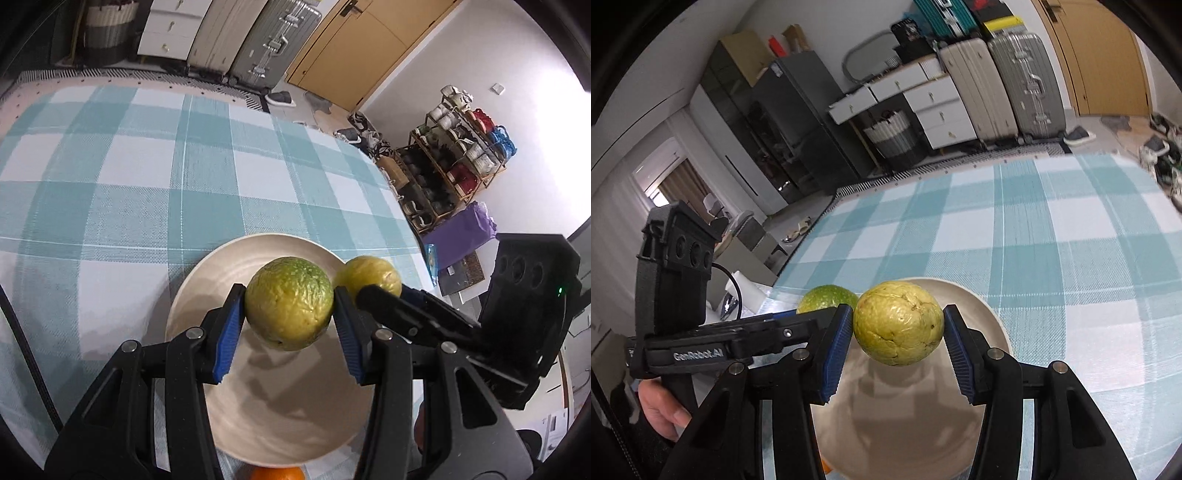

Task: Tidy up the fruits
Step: 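Carry both fruits onto the cream plate and open both tools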

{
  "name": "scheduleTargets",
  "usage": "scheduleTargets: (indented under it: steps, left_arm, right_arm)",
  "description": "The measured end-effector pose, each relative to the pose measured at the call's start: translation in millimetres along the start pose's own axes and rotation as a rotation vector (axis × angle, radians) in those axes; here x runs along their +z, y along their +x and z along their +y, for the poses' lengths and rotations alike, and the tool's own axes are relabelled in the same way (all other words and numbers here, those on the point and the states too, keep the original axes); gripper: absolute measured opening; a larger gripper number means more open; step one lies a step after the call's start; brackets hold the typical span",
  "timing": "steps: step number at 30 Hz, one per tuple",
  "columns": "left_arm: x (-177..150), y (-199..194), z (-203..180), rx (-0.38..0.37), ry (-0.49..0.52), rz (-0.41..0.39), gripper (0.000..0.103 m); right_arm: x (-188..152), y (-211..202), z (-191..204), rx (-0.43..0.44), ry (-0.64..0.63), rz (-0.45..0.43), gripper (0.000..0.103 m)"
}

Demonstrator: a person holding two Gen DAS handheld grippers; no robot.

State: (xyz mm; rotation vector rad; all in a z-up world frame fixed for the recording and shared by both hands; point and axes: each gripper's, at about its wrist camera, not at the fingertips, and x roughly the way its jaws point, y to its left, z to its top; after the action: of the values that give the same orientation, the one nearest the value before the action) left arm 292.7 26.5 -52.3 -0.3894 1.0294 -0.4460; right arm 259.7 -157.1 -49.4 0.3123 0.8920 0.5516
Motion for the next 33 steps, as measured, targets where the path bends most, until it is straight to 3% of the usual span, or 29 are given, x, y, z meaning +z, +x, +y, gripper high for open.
scheduleTargets:
  steps: [14, 16, 21, 23, 28, 31, 33]
  left_arm:
    - [13, 25, 14, -0.007, -0.054, 0.025, 0.045]
    - [12, 22, 13, -0.004, -0.057, 0.023, 0.051]
    - [6, 6, 14, 0.009, -0.073, -0.007, 0.059]
    - [0, -3, 15, 0.017, -0.08, -0.022, 0.063]
    - [-19, -27, 7, 0.051, -0.063, -0.065, 0.066]
    - [-30, -43, -3, 0.091, -0.022, -0.093, 0.068]
    - [-36, -50, -9, 0.114, -0.003, -0.105, 0.07]
  right_arm:
    - [-5, 40, -24, -0.029, 0.074, 0.06, 0.052]
    - [-5, 39, -24, -0.01, 0.078, 0.047, 0.054]
    - [-6, 20, -20, -0.018, 0.07, 0.009, 0.064]
    - [-8, 8, -18, -0.03, 0.064, -0.019, 0.073]
    - [-15, -20, -9, -0.046, 0.035, -0.058, 0.075]
    - [-20, -36, -1, -0.094, 0.003, -0.089, 0.094]
    - [-23, -47, 6, -0.091, -0.027, -0.112, 0.094]
